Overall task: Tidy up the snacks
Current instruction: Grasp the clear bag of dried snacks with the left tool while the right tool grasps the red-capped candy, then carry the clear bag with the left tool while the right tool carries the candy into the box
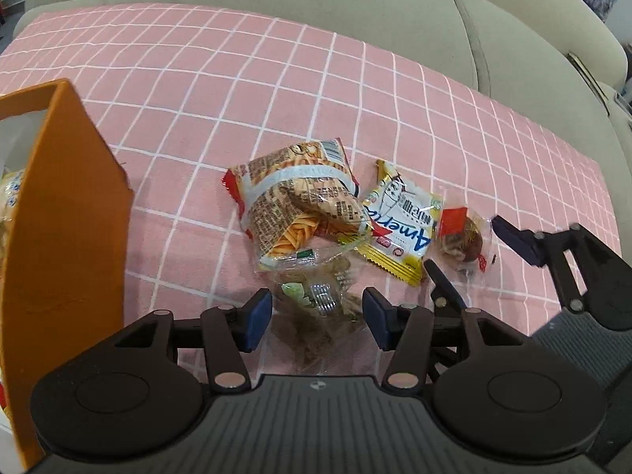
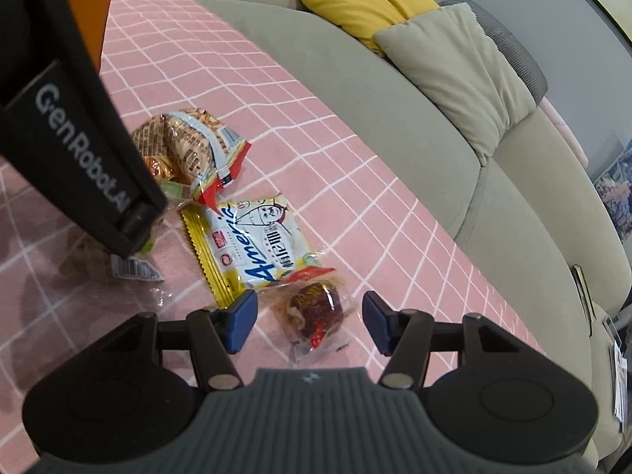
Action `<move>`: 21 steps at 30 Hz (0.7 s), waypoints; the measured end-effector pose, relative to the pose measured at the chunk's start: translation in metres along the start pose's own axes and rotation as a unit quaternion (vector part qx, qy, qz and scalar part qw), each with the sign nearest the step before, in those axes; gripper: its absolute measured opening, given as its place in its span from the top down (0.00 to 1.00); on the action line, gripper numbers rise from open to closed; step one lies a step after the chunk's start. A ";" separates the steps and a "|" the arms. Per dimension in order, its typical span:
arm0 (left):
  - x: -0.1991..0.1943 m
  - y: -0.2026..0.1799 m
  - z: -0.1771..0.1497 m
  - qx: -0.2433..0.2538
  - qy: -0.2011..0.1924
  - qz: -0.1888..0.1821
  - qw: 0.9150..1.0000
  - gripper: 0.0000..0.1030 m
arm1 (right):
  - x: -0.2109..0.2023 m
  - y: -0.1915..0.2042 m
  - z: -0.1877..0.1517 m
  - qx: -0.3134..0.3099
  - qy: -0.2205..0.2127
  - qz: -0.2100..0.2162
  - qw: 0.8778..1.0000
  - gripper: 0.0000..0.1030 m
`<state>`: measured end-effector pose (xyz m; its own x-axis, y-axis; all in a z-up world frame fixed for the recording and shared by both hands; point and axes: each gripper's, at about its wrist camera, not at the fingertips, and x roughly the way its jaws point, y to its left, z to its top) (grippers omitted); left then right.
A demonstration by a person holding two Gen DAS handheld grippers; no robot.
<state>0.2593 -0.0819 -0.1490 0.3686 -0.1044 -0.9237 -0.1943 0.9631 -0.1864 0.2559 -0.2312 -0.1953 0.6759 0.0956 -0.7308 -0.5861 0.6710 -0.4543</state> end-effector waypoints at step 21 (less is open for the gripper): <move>0.016 -0.008 -0.004 0.033 0.022 -0.003 0.999 0.61 | -0.012 0.001 -0.003 0.031 0.017 0.020 0.999 0.80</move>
<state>0.2635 -0.0919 -0.1640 0.3298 -0.1188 -0.9366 -0.1321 0.9765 -0.1704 0.2460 -0.2343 -0.1889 0.6369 0.0995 -0.7645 -0.5829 0.7112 -0.3930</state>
